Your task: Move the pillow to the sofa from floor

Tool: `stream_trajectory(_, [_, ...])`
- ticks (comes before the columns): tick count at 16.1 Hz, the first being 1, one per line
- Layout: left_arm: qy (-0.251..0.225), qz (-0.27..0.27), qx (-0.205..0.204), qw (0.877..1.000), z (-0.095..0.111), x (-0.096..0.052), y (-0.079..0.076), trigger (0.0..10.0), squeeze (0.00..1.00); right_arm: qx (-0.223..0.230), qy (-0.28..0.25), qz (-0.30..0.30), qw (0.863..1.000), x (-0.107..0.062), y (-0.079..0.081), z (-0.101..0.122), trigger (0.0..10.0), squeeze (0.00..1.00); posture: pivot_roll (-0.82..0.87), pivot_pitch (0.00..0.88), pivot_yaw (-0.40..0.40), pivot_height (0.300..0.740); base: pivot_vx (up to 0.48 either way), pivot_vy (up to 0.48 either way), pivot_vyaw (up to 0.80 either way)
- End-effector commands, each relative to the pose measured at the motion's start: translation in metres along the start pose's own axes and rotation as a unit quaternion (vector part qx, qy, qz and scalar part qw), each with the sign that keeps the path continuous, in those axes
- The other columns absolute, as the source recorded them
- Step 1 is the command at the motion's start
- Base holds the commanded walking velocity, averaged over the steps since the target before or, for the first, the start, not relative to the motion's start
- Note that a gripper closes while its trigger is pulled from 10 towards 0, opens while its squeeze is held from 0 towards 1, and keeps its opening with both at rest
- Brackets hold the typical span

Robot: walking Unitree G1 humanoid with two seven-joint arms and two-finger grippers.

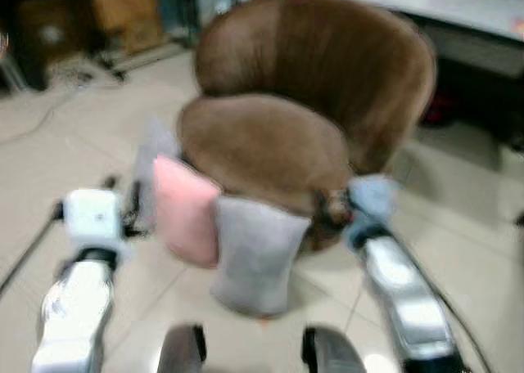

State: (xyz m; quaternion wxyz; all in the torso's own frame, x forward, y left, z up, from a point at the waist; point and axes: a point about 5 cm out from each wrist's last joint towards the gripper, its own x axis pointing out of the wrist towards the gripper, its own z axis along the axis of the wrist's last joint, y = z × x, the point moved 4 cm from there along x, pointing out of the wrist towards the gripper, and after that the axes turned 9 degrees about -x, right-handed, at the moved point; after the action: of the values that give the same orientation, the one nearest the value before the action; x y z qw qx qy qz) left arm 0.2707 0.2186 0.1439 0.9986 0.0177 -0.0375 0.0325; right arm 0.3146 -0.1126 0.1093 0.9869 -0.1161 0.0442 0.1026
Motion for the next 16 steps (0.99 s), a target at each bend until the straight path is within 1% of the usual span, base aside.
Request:
stream_trajectory(1, [0.003,-0.020,-0.011,1.000,-0.0022,0.0000,-0.0121,10.0,0.00,-0.009,0.024,-0.026,0.999,-0.0049,-0.0175,-0.0129,10.0,0.00,-0.10,0.000,-0.020,0.601,0.296,0.000,0.00])
stream_trajectory(16, [0.004,-0.028,-0.008,1.000,-0.0030,0.0001,-0.0142,10.0,0.00,-0.010,0.025,-0.027,0.999,-0.0038,-0.0176,-0.0133,10.0,0.00,-0.10,0.000,-0.020,0.601,0.300,0.000,0.00])
